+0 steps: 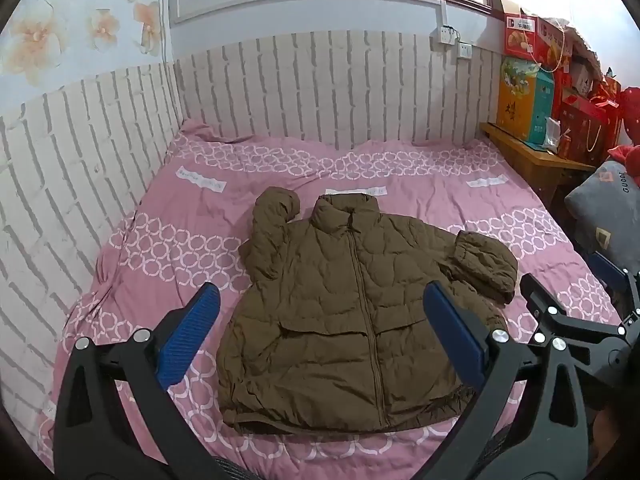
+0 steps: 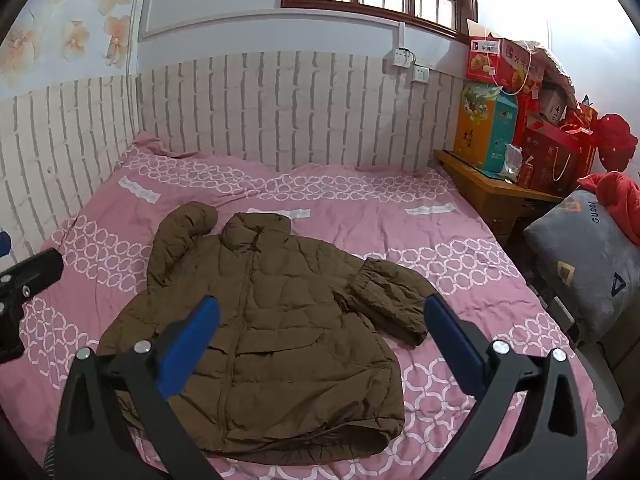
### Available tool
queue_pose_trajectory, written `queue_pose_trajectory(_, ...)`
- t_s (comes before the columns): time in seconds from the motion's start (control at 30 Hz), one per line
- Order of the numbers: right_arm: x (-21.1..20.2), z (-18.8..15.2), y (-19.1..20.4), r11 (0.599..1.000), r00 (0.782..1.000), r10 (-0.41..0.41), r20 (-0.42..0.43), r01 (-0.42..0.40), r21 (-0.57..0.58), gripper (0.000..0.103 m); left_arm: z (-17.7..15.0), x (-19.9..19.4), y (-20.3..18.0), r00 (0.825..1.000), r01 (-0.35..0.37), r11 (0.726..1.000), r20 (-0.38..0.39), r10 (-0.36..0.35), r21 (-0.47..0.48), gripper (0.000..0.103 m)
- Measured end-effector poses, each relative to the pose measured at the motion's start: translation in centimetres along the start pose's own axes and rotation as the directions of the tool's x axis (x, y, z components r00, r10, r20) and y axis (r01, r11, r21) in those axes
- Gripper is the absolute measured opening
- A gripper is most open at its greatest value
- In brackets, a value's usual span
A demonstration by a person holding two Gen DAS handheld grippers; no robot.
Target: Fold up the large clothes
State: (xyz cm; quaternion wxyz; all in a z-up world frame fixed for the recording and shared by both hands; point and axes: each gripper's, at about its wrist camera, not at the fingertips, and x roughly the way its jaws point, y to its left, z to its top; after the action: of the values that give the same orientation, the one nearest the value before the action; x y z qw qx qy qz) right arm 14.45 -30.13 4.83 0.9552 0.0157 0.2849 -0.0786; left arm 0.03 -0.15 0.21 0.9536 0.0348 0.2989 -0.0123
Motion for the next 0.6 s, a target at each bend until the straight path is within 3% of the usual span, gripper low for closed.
queue_pose_trajectory(0.6, 0.01, -0.28, -0.24, 1.0, 1.0, 0.002, -0.011, -0.002, -0.001, 0.102, 0.03, 0.34, 0.65, 1.0, -0.009, 1.0, -0.005, 0.009, -0.009, 0.1)
